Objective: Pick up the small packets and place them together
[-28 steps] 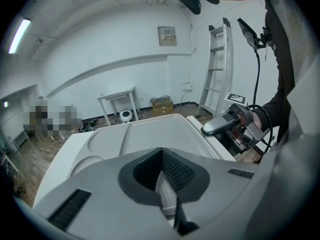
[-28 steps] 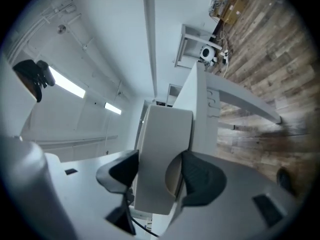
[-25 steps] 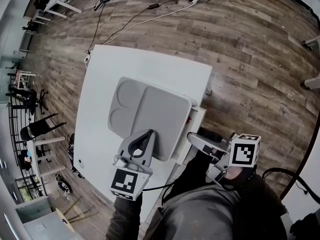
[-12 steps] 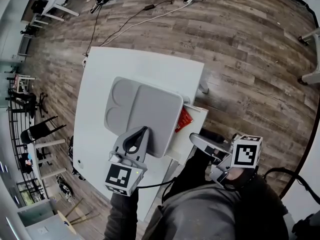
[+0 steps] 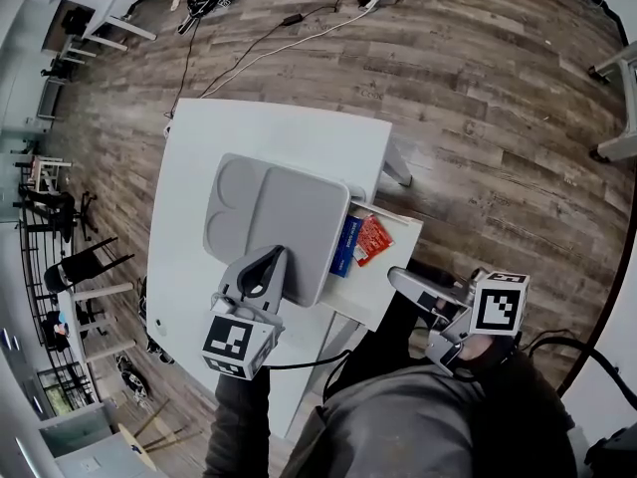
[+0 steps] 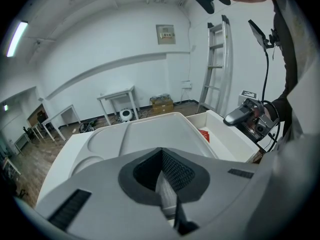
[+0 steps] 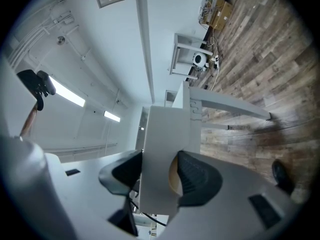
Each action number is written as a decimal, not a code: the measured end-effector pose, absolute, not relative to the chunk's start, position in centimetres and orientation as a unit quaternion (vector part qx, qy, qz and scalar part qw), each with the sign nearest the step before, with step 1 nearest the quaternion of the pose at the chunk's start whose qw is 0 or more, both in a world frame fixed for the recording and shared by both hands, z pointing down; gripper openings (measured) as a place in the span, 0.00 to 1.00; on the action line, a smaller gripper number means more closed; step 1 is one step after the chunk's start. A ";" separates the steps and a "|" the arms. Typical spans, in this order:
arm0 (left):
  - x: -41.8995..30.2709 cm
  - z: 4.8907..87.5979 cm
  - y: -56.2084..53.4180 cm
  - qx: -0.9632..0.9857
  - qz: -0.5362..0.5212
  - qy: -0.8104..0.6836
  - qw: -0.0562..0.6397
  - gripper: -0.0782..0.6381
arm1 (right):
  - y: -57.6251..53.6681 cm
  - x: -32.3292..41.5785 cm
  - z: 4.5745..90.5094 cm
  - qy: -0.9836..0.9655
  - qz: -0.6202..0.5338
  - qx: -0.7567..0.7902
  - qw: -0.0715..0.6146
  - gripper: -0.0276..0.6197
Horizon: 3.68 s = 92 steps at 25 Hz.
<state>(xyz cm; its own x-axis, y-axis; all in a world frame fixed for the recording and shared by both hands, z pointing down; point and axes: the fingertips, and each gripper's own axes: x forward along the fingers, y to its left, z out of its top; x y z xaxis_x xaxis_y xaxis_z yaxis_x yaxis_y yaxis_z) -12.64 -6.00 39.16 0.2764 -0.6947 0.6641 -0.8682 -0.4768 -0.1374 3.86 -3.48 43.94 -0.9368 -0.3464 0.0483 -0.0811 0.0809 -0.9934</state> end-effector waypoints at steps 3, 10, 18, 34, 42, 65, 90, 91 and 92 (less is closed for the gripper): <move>-12.8 39.2 -5.9 0.787 0.346 -0.494 0.125 0.10 | -3.0 4.6 43.8 0.726 -0.663 -0.149 0.103 0.40; -12.9 39.5 -5.8 0.780 0.364 -0.495 0.119 0.10 | -2.4 6.5 43.7 0.723 -0.665 -0.153 0.110 0.39; -13.1 39.6 -6.0 0.776 0.368 -0.497 0.127 0.10 | -1.7 8.6 43.7 0.721 -0.666 -0.154 0.113 0.39; -12.6 40.2 -5.7 0.771 0.370 -0.501 0.130 0.10 | 0.0 12.5 44.6 0.717 -0.669 -0.154 0.119 0.38; -13.1 39.9 -6.1 0.772 0.370 -0.500 0.131 0.10 | 0.2 12.8 44.5 0.717 -0.669 -0.157 0.117 0.38; -13.4 40.3 -6.2 0.765 0.376 -0.509 0.118 0.10 | 1.6 16.8 46.4 0.749 -0.626 -0.213 0.047 0.51; -7.9 30.2 5.5 0.702 0.072 -0.697 0.126 0.10 | -2.2 -1.0 40.2 0.935 -0.062 0.023 -0.349 0.52; -8.3 30.4 6.2 0.692 0.066 -0.706 0.133 0.10 | -2.1 -1.5 41.0 0.928 -0.052 0.032 -0.367 0.52; -8.8 30.6 6.7 0.683 0.062 -0.714 0.140 0.10 | -2.1 -1.9 41.7 0.922 -0.039 0.037 -0.384 0.52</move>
<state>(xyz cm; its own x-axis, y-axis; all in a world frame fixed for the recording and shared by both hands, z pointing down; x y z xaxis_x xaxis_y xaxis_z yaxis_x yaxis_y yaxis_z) -8.80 6.75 30.63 -0.0267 -0.9585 0.2838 -0.9930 0.0581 0.1031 -1.93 -2.07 41.71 -0.7019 0.0987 0.7054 0.0391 0.9942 -0.1002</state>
